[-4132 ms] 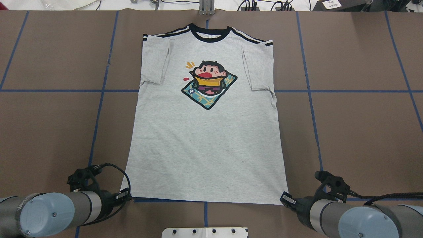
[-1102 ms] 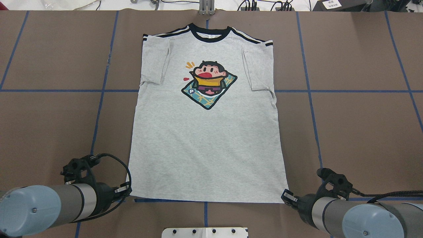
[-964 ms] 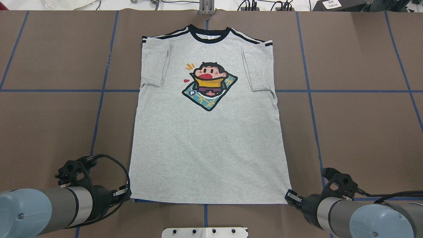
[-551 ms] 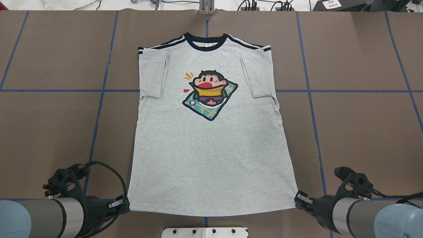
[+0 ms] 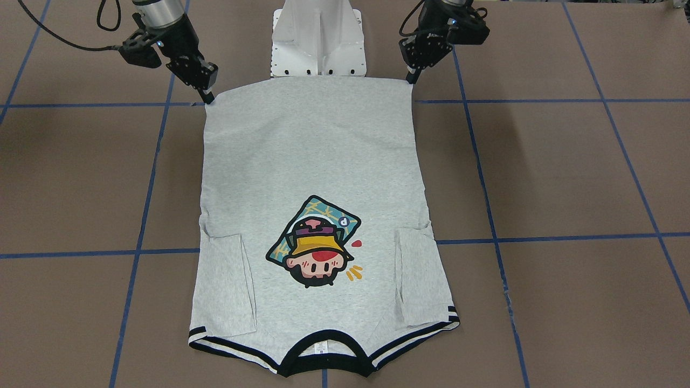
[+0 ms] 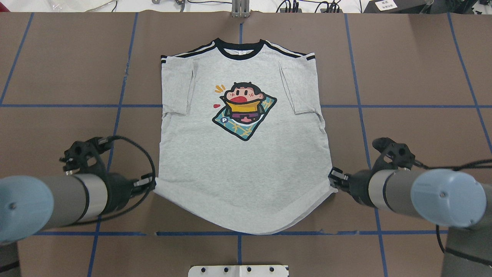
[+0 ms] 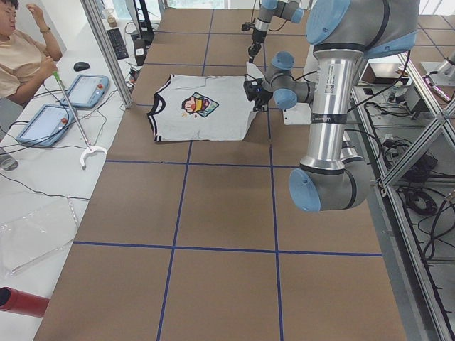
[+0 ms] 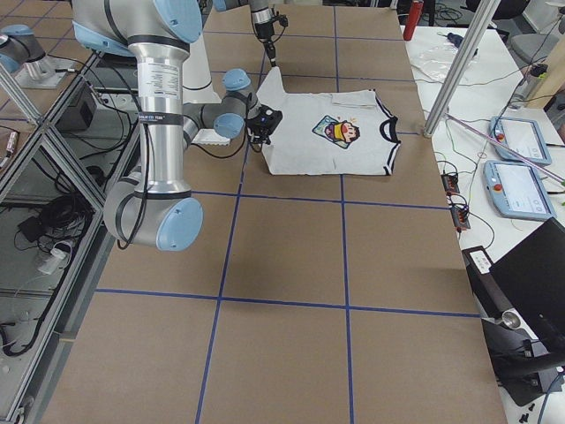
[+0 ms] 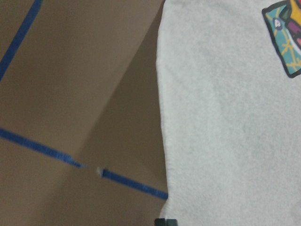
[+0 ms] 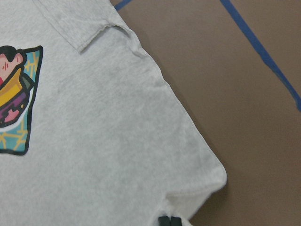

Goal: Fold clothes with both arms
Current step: 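Lift the hem with both grippers and fold it toward the collar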

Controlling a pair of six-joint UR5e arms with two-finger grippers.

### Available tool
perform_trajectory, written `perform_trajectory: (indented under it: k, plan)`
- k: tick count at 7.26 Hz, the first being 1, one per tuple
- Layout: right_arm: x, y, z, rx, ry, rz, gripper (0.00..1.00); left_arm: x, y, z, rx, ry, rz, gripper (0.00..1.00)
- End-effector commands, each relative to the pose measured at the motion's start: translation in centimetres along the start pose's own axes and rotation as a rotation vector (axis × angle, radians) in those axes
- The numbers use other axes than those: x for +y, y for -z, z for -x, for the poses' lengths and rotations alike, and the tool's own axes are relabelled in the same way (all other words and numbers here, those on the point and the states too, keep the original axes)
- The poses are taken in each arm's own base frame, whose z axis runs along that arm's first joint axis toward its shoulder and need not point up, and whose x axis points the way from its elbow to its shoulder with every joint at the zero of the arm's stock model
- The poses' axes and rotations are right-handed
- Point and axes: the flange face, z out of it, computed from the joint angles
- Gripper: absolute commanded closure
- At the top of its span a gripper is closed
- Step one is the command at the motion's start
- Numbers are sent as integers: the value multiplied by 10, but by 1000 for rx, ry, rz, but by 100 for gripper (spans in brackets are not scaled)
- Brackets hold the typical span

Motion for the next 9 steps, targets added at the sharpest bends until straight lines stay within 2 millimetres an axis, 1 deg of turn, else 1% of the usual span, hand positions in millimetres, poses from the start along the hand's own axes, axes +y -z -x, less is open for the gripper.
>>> perform_trajectory:
  k: [1, 2, 3, 4, 5, 6, 7, 8, 9]
  plan:
    - [-98, -32, 79, 48, 94, -64, 100, -102, -57, -38, -53, -5, -164, 100]
    - [-136, -41, 100, 72, 142, -111, 100, -134, -71, -43, -75, -15, -208, 100]
    - [-168, -57, 103, 111, 172, -142, 100, -165, -86, -51, -98, -27, -243, 100]
    - [-199, -76, 127, 144, 198, -164, 100, -198, -105, -41, -79, -56, -280, 100]
    - [-220, -89, 146, 167, 189, -179, 100, -231, -127, -36, -51, -54, -316, 100]
    - [-236, -105, 160, 198, 184, -185, 100, -254, -159, -42, -90, -59, -328, 100]
    - [-257, -116, 165, 190, 201, -200, 100, -278, -175, -47, -87, -78, -349, 100]
    - [-270, -140, 163, 182, 203, -207, 100, -292, -201, -31, -105, -91, -359, 100]
    - [-287, -158, 167, 193, 194, -215, 100, -297, -206, -27, -110, -107, -389, 100]
